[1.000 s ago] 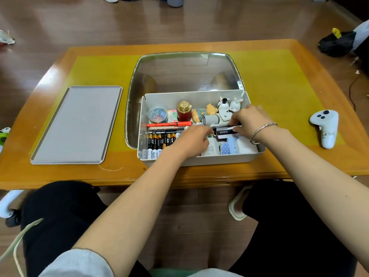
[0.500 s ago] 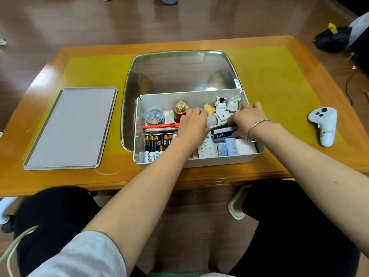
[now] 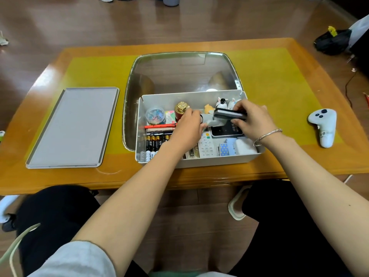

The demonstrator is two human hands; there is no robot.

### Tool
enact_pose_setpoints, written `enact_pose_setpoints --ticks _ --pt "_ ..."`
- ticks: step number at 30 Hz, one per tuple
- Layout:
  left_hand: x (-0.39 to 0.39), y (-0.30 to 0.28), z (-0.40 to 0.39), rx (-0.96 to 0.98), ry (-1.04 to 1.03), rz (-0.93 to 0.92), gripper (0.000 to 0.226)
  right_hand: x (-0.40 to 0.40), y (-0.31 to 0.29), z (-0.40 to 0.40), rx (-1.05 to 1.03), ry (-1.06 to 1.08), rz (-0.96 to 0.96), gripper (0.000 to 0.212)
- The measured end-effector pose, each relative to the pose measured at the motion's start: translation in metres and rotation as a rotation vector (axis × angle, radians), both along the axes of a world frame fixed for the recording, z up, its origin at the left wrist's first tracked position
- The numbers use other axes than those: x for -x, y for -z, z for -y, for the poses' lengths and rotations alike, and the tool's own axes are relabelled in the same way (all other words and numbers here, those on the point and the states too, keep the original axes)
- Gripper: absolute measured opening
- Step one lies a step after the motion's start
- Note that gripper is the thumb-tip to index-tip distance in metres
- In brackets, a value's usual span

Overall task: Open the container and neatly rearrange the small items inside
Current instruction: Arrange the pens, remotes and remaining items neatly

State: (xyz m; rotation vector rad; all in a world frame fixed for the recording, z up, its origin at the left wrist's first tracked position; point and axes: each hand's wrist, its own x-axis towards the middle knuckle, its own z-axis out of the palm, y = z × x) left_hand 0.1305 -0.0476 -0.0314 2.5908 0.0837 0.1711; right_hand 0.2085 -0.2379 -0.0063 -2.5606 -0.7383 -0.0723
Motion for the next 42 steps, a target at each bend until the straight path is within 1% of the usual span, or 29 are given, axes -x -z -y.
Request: enact_pose_setpoints --ticks 3,7,9,11,14,18,19,21,25,27,29,32,35,38,40,42 --pt "0.009 -0.004 -0.003 0.125 -0.046 0.004 0.032 0.001 -0.004 0.003 -0.213 0.002 -0.056 0.036" --pt "0.022 -0.007 -0.009 0.187 -0.160 0.062 0.030 0.000 -0.009 0.004 -0.288 0.002 -0.147 0.063" --pt "0.029 -0.006 -0.011 0.230 -0.217 0.093 0.031 0.001 -0.010 0.004 -0.339 0.011 -0.198 0.067" --pt "0.037 -0.002 -0.012 0.265 -0.282 0.128 0.034 0.000 -0.009 0.003 -0.348 0.002 -0.215 0.066" --pt "0.047 0.002 -0.010 0.292 -0.385 0.196 0.039 0.000 -0.005 0.000 -0.374 0.027 -0.244 0.058" --pt "0.053 0.003 -0.006 0.290 -0.449 0.252 0.038 -0.005 0.000 -0.002 -0.419 0.070 -0.218 0.037" --pt "0.053 0.003 -0.006 0.298 -0.455 0.259 0.037 -0.007 0.001 -0.002 -0.430 0.077 -0.223 0.036" --pt "0.053 0.003 -0.006 0.305 -0.467 0.263 0.036 -0.009 0.001 -0.001 -0.429 0.059 -0.254 0.039" --pt "0.053 0.001 -0.005 0.305 -0.475 0.273 0.036 -0.007 -0.005 0.001 -0.302 -0.047 -0.236 0.042" --pt "0.053 0.001 -0.005 0.301 -0.474 0.276 0.036 -0.008 -0.007 0.000 -0.294 -0.060 -0.264 0.032" --pt "0.053 0.001 -0.005 0.302 -0.473 0.273 0.037 -0.007 -0.009 -0.001 -0.271 -0.065 -0.332 0.026" --pt "0.053 0.000 -0.005 0.305 -0.475 0.268 0.037 -0.007 -0.010 0.000 -0.102 -0.105 -0.345 0.025" --pt "0.053 -0.001 -0.004 0.304 -0.474 0.268 0.037 -0.009 -0.013 0.002 0.170 -0.146 -0.230 0.022" --pt "0.053 -0.001 -0.004 0.307 -0.478 0.265 0.038 -0.009 -0.015 -0.001 0.503 -0.145 -0.020 0.013" --pt "0.053 -0.001 -0.005 0.309 -0.477 0.268 0.038 -0.008 -0.016 -0.003 0.640 -0.122 0.048 0.015" --pt "0.054 0.000 -0.005 0.305 -0.475 0.268 0.038 -0.007 -0.015 -0.004 0.693 -0.133 0.073 0.023"
